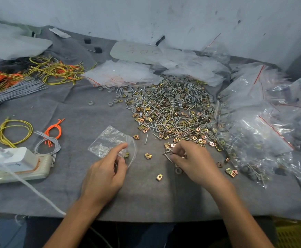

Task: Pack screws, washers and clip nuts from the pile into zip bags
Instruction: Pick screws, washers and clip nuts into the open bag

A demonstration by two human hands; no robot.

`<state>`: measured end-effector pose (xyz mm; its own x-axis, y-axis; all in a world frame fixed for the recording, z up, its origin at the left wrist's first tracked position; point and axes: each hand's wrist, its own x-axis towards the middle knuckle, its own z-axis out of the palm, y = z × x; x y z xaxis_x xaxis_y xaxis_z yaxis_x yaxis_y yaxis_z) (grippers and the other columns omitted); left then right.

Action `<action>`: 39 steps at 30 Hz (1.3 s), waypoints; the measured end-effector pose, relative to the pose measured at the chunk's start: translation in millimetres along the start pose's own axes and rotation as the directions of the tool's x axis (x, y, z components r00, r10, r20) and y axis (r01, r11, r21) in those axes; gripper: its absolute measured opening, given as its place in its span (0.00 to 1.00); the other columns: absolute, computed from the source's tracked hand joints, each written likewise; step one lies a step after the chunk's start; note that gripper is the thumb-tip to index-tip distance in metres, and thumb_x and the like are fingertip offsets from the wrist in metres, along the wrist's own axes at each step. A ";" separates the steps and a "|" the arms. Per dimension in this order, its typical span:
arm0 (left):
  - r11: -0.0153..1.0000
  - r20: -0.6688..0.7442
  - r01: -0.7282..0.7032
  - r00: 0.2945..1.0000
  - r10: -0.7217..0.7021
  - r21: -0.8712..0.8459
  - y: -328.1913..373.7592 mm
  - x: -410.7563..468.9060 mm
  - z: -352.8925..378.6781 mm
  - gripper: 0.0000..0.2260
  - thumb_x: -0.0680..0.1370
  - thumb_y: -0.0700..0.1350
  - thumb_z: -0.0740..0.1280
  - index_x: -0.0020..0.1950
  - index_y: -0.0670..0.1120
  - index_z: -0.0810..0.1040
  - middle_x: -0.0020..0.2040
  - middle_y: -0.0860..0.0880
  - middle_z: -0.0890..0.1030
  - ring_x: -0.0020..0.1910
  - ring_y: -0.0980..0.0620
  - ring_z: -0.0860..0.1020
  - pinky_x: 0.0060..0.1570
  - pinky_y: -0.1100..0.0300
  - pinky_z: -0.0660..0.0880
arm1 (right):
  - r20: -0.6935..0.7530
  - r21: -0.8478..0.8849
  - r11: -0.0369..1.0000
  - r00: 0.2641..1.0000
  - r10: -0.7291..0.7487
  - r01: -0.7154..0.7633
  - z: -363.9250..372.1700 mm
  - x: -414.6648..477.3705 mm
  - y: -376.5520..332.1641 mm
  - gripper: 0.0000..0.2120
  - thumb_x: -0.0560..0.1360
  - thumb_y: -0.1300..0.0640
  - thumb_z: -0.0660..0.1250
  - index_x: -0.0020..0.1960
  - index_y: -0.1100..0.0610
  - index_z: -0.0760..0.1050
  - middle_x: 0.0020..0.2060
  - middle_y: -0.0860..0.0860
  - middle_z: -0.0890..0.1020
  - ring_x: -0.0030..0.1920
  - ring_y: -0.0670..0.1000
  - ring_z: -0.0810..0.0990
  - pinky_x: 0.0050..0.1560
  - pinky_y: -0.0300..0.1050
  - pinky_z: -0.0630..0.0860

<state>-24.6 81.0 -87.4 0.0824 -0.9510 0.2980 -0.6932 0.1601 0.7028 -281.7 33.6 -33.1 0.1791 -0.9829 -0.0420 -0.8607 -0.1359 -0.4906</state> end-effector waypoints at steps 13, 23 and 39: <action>0.999 0.006 -0.018 1.000 0.017 0.036 -3.8 0.2 1.3 0.23 0.73 0.50 0.64 0.68 0.59 0.70 0.38 0.60 0.76 0.28 0.60 0.70 0.31 0.55 0.74 | -0.169 -0.003 0.982 0.968 -0.186 0.189 56.8 -3.9 -95.8 0.08 0.79 0.47 0.65 0.54 0.49 0.80 0.49 0.47 0.78 0.52 0.53 0.78 0.48 0.49 0.73; 1.000 0.009 -0.012 1.000 0.012 0.029 -9.1 0.7 5.6 0.27 0.74 0.42 0.71 0.68 0.62 0.69 0.43 0.59 0.77 0.29 0.56 0.73 0.31 0.51 0.76 | -0.136 0.067 0.992 0.986 -0.100 0.110 18.3 -7.9 -32.8 0.02 0.77 0.51 0.69 0.47 0.47 0.77 0.40 0.41 0.74 0.43 0.45 0.75 0.47 0.48 0.74; 1.000 0.012 0.007 1.000 -0.007 -0.006 -3.5 0.0 2.6 0.22 0.73 0.50 0.64 0.68 0.60 0.70 0.40 0.60 0.76 0.30 0.56 0.73 0.32 0.52 0.76 | 0.035 -0.142 0.988 0.997 0.073 -0.067 -4.4 -1.0 24.8 0.04 0.77 0.45 0.69 0.46 0.43 0.76 0.39 0.40 0.74 0.43 0.43 0.74 0.38 0.43 0.68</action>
<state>-24.1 79.8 -91.5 0.0788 -0.9551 0.2857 -0.6886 0.1551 0.7083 -305.4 30.7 -41.4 0.1326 -0.9853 -0.1076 -0.9295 -0.0859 -0.3585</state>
